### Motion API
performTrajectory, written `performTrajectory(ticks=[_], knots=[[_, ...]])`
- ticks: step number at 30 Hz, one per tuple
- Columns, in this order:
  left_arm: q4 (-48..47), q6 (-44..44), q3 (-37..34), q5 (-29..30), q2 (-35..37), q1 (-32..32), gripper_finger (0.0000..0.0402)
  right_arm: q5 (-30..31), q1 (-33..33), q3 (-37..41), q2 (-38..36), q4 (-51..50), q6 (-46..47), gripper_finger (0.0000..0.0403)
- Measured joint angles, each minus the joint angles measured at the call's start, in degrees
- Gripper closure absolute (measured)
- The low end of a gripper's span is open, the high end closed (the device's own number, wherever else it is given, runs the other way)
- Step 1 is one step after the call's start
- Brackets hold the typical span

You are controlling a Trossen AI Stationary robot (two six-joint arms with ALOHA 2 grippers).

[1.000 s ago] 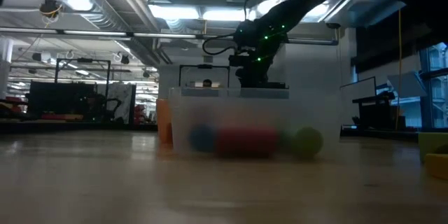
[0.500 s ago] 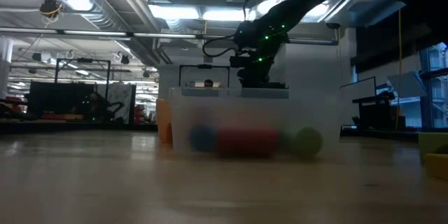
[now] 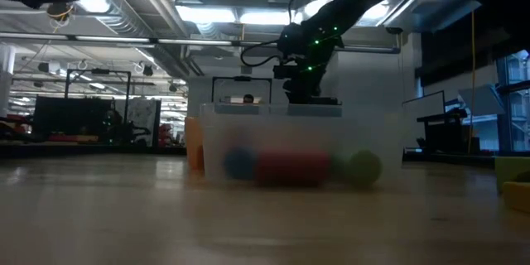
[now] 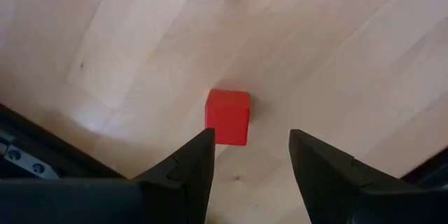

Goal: Sort blocks by size
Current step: Put the red square block into the orange bin

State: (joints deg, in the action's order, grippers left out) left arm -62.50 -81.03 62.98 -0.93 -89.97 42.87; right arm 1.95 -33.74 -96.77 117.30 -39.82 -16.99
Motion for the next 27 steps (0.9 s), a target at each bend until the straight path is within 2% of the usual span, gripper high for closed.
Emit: performTrajectory(ticks=[9,15,27], knots=[[-0.3,-1.5,0.0,-5.5,-3.6,-1.4,0.0233,0.0,0.0,0.0,0.0,-0.8,0.0,0.0192],[0.0,0.5,0.0,-7.9,-6.7,-1.4,0.0233,0.0,0.0,0.0,0.0,-1.0,-1.4,0.0192],[-1.3,4.3,0.0,-7.9,-10.1,-1.4,0.0233,0.0,0.0,-0.1,-0.1,-1.0,-1.5,0.0192]])
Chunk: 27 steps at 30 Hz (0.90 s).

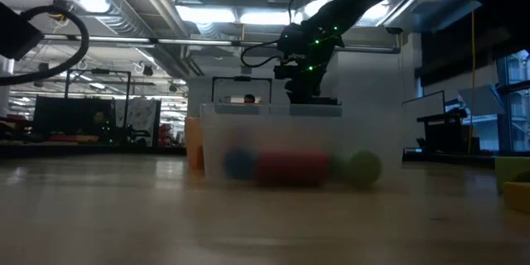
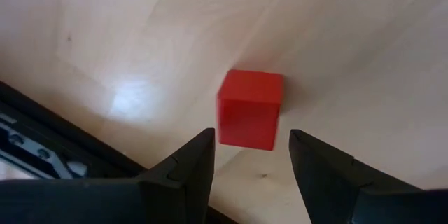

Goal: Sort blocks by size
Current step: Put the red square block into the orange bin

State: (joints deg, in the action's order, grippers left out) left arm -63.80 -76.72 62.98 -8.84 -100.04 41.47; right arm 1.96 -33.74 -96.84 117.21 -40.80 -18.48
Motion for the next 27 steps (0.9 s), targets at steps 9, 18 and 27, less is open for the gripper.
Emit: performTrajectory(ticks=[9,18,27], knots=[[1.0,0.4,-2.9,0.3,-0.3,0.0,0.0233,0.0,0.0,0.0,0.0,0.0,0.0,0.0192],[9.6,4.8,-8.5,0.0,0.0,0.0,0.0233,0.0,0.0,0.0,0.0,-1.4,0.0,0.0192],[10.3,6.9,-8.7,-0.3,0.1,-0.7,0.0275,0.0,0.0,0.0,-7.5,-6.9,-0.1,0.0192]])
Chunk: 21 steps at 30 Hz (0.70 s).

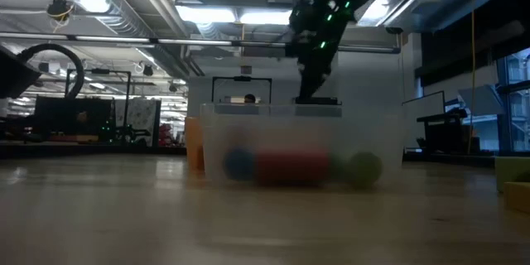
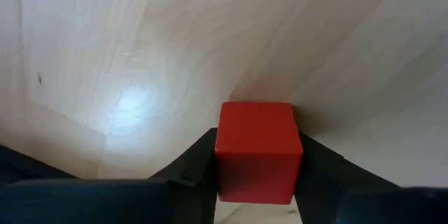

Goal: Sort blocks by size
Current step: Put the red square block into the orange bin

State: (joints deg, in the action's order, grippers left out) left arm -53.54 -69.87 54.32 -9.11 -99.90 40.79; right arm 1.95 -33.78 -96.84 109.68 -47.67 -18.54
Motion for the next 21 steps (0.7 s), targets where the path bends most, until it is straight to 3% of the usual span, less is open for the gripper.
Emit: performTrajectory(ticks=[4,9,14,21], knots=[[1.1,1.0,0.6,0.9,0.7,-2.1,0.0281,-0.2,0.1,0.0,-6.0,-5.3,0.0,0.0192],[5.8,5.0,1.3,6.9,3.5,-6.2,0.0281,-0.1,1.0,0.0,-13.0,-15.1,0.5,0.0192],[17.5,16.1,1.4,9.6,7.1,-12.2,0.0281,-0.8,3.5,0.0,-18.2,-22.6,5.0,0.0192],[31.2,35.2,1.4,9.9,11.7,-21.9,0.0281,-6.2,9.4,0.0,-21.2,-29.3,15.5,0.0192]])
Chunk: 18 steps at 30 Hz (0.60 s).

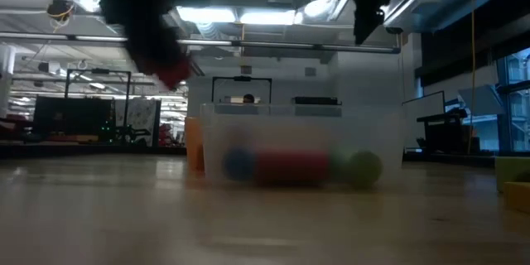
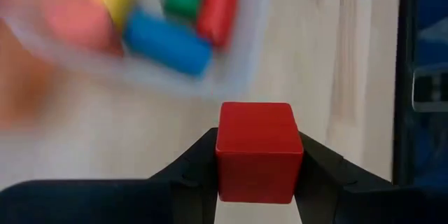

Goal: Sort blocks by size
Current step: Put the red square block into the orange bin

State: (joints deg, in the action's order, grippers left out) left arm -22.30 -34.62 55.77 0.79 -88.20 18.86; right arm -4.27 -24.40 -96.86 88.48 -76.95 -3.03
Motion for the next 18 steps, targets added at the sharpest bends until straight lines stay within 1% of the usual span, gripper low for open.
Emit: performTrajectory(ticks=[4,7,10,15,18], knots=[[5.2,10.7,0.0,0.1,1.3,-6.4,0.0279,-1.7,4.4,0.0,0.0,-5.1,3.2,0.0192],[6.5,18.3,0.0,0.1,1.3,-11.4,0.0279,-1.8,8.1,0.8,0.0,-7.3,8.6,0.0192],[7.3,23.9,0.0,0.9,1.3,-16.5,0.0278,-1.5,11.9,1.1,0.1,-10.1,15.3,0.0192],[9.6,32.6,0.0,4.2,1.4,-24.5,0.0275,3.3,19.1,1.1,0.1,-11.3,24.3,0.0192],[11.5,36.4,0.0,5.8,1.4,-29.0,0.0275,5.7,23.7,1.1,0.0,-12.2,27.0,0.0192]])
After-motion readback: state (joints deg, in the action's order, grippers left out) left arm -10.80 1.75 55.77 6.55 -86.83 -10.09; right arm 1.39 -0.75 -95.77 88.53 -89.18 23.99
